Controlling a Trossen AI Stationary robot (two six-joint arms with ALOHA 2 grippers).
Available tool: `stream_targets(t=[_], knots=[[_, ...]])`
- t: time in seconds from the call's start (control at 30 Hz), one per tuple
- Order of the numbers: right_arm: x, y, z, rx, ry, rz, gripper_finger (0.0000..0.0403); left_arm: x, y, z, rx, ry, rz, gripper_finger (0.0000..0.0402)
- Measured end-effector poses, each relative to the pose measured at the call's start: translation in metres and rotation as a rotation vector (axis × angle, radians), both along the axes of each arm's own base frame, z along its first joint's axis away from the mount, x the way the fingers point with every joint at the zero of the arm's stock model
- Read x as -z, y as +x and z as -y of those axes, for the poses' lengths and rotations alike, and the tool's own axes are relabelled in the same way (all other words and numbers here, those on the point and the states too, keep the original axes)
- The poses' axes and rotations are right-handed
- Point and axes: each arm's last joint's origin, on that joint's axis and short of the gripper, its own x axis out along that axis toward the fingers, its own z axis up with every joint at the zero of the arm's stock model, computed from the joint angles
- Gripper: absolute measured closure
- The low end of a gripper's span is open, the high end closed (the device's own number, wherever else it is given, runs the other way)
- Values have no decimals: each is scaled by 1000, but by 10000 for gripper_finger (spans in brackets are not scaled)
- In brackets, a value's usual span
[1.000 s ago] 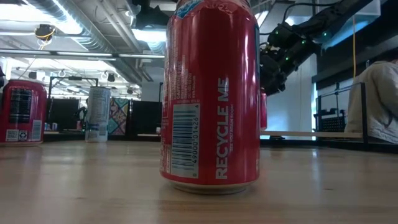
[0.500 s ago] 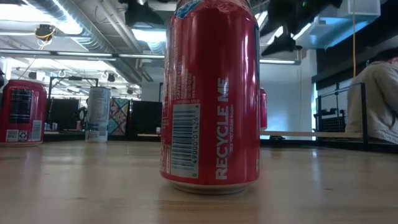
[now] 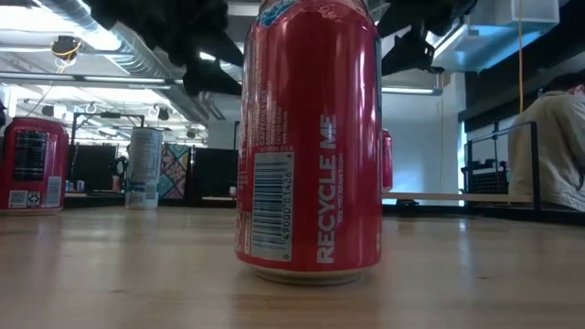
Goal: Place canned beverage on shelf
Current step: Put the top red soda can on the shelf
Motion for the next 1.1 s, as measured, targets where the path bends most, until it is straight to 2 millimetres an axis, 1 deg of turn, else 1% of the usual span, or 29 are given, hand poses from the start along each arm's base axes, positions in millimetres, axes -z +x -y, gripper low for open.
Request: stream_targets(t=[0.07, 0.17, 0.33, 0.4, 0.5, 0.6, 0.73, 0.83, 1.0, 1.1], knots=[[12, 3, -9, -15, -22, 2, 32, 3, 3, 0, -15, -12, -8, 108], [30, 7, -20, -15, -44, 16, 32, 10, 10, 2, 4, 17, -21, 108], [65, 10, -32, 53, -32, -7, 32, 31, 21, -2, -4, 38, -111, 108], [77, 10, -35, 70, -12, -37, 32, 42, 26, -5, -33, 2, -150, 108], [88, 8, -40, 83, 15, -77, 32, 54, 30, -12, -75, -35, -192, 108], [96, 10, -42, 114, 30, -94, 32, 64, 33, -20, -97, 4, -232, 108], [107, 18, -37, 137, 6, -118, 32, 77, 37, -30, -156, 46, -273, 108], [116, 25, -31, 160, -1, -125, 32, 85, 44, -37, -162, 66, -255, 108], [122, 40, -11, 215, 13, -61, 32, 96, 54, -43, -116, 89, -214, 108], [125, 45, 2, 241, 8, -46, 32, 99, 58, -44, -107, 113, -189, 108]])
